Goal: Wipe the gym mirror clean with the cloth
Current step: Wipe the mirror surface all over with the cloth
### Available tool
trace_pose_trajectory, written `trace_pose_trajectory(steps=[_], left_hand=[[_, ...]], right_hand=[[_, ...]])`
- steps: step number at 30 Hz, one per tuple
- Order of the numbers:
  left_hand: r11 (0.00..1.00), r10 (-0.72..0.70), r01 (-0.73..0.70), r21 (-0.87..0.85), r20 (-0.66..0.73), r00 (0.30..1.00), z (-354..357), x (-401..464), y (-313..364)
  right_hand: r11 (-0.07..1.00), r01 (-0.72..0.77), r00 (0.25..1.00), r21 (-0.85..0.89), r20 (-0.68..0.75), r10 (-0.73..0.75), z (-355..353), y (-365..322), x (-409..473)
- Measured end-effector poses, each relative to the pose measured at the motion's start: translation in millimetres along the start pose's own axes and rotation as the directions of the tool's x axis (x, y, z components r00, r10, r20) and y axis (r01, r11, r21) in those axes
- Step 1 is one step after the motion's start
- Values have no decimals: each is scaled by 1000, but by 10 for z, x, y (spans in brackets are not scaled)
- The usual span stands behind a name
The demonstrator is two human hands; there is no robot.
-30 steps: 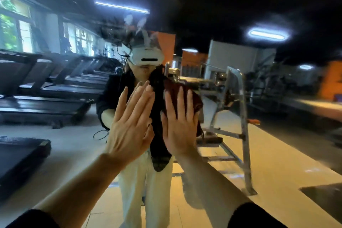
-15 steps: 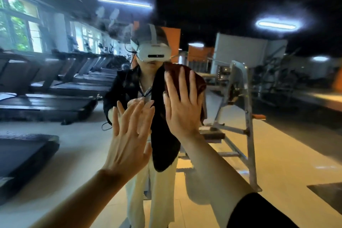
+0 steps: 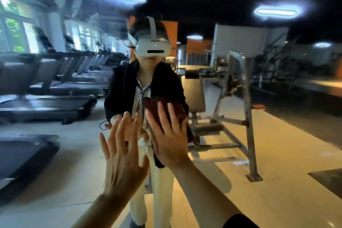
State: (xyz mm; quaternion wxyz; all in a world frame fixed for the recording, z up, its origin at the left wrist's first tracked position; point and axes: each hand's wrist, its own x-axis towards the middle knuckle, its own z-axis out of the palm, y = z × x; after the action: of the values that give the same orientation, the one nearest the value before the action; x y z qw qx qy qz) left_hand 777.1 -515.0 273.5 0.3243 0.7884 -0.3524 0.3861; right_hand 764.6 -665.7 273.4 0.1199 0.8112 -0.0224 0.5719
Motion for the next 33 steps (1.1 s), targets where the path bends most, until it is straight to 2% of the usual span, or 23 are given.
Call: trace_pose_trajectory(steps=[2, 5, 8, 9, 11, 12, 13, 14, 16, 18, 19, 20, 22, 24, 26, 29, 30, 33], left_hand=[[999, 7, -8, 33, 23, 1000, 87, -24, 6], [998, 25, -28, 48, 61, 998, 175, -9, 91], [999, 31, -34, 31, 100, 995, 241, -23, 216], [999, 31, -34, 33, 109, 994, 266, -25, 264], [998, 43, -48, 41, 117, 992, 338, -31, 365], [997, 50, -56, 45, 127, 991, 380, -35, 422], [997, 57, -63, 47, 137, 989, 422, -32, 483], [997, 59, -66, 48, 145, 988, 462, -20, 548], [995, 63, -74, 61, 157, 986, 533, 21, 662], [992, 83, -95, 81, 148, 986, 584, 73, 730], [991, 94, -106, 85, 138, 986, 599, 95, 748], [990, 104, -116, 86, 127, 986, 611, 111, 762], [990, 111, -119, 78, 105, 988, 633, 115, 793], [992, 102, -108, 58, 102, 990, 652, 84, 828], [995, 89, -93, 35, 110, 990, 666, 34, 859], [996, 79, -84, 35, 116, 990, 677, 6, 851], [995, 82, -87, 39, 114, 990, 677, 5, 832], [994, 94, -100, 49, 102, 990, 677, -13, 756]], right_hand=[[987, 160, 987, -5, 25, -160, 37, 84, -154], [992, 113, 994, -62, 13, -112, -47, 528, -349], [982, -166, 985, -91, -70, 160, -231, 1159, -626], [957, -284, 955, -63, -112, 276, -283, 1316, -653], [863, -502, 846, 54, -175, 503, -322, 1399, -560], [829, -551, 807, 97, -190, 559, -322, 1315, -472], [833, -542, 813, 113, -181, 553, -315, 1190, -395], [879, -467, 867, 100, -142, 477, -292, 1058, -354], [982, -178, 983, 60, -30, 180, -256, 925, -430], [999, 37, 999, 13, 18, -37, -245, 1133, -628], [998, 57, 998, -30, 13, -57, -251, 1298, -749], [997, 16, 1000, -71, -2, -16, -265, 1476, -883], [976, -201, 978, -83, -67, 196, -342, 1837, -1115], [905, -426, 897, -18, -138, 420, -425, 2119, -1173], [851, -523, 824, 57, -222, 521, -447, 2262, -942], [832, -541, 757, 125, -358, 547, -417, 2171, -346], [844, -522, 767, 120, -367, 526, -405, 2051, -214], [943, -330, 915, 48, -229, 332, -353, 1583, -155]])
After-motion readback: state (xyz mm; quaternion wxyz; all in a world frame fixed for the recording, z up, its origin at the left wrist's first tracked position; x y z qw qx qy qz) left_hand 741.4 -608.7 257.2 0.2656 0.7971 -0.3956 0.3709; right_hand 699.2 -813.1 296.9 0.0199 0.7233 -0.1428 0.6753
